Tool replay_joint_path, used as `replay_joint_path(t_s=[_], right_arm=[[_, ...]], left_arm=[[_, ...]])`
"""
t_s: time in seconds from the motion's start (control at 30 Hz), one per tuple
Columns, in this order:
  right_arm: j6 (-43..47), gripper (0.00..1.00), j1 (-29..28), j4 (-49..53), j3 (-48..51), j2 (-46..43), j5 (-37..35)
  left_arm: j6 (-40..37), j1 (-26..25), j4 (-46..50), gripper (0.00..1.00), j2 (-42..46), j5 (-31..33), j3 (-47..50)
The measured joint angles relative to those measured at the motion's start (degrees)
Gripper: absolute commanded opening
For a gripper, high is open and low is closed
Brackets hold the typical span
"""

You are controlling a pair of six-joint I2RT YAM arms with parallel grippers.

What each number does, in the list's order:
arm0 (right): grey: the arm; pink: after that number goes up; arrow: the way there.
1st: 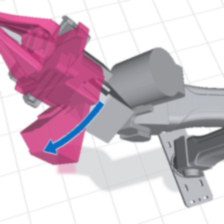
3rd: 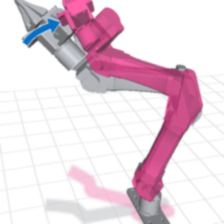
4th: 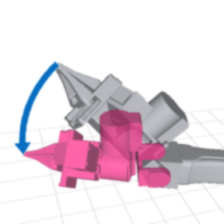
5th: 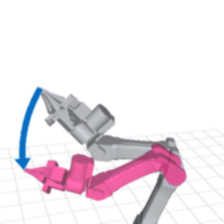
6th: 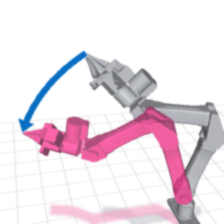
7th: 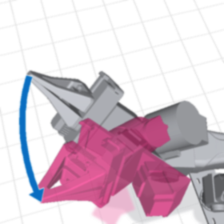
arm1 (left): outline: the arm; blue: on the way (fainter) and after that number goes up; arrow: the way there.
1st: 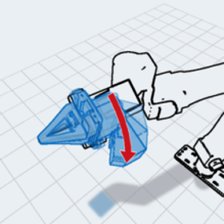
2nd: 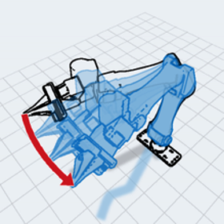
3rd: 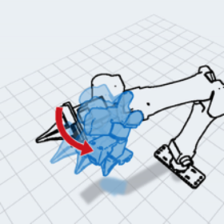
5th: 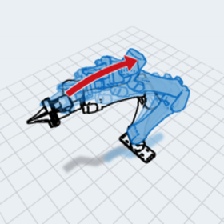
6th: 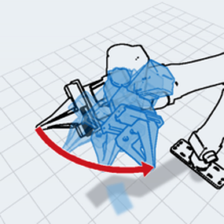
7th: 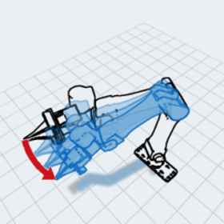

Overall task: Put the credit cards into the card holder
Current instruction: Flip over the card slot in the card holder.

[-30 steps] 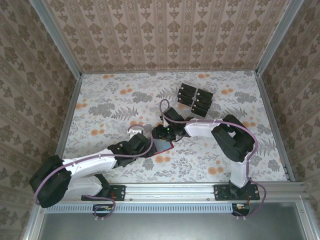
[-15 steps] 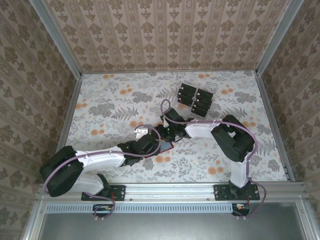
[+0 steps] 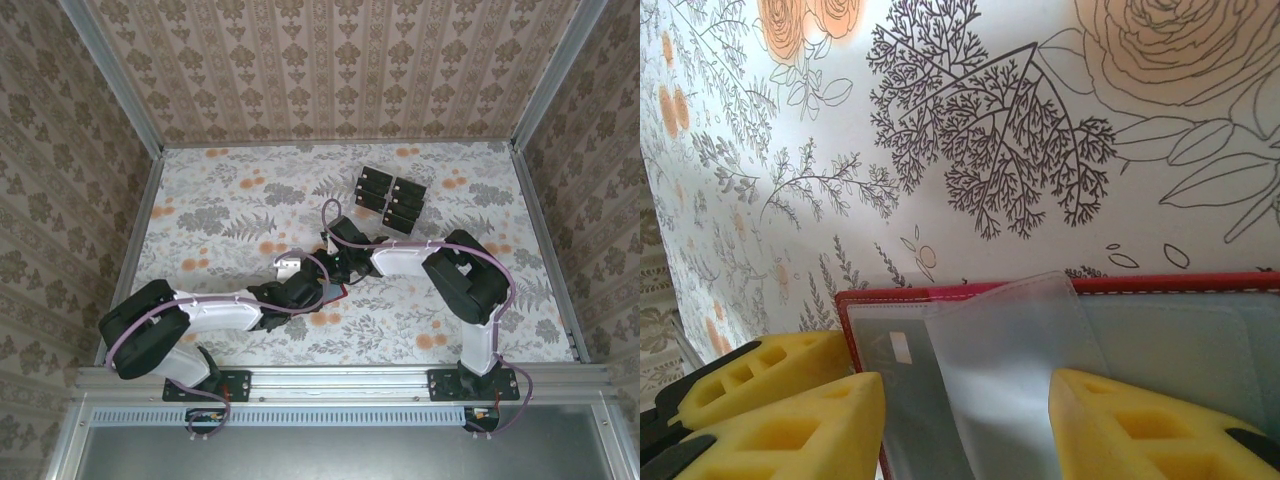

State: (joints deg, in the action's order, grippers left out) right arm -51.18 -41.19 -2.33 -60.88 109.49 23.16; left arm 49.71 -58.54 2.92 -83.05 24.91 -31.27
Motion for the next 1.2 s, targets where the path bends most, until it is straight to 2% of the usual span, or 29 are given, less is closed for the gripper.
replay_joint_path(t_s=[0.37,1.2], right_arm=[[3.67,0.50,1.40,4.11,0.52,-7.72,-1.81],[5.18,0.50,1.38,4.22,1.77,-2.60,-1.84]], left_arm=[[2.27,-0.31,-1.31,1.00,0.07,1.31,0.92],[3.48,-0.31,-2.58,1.00,1.40,1.53,2.32]])
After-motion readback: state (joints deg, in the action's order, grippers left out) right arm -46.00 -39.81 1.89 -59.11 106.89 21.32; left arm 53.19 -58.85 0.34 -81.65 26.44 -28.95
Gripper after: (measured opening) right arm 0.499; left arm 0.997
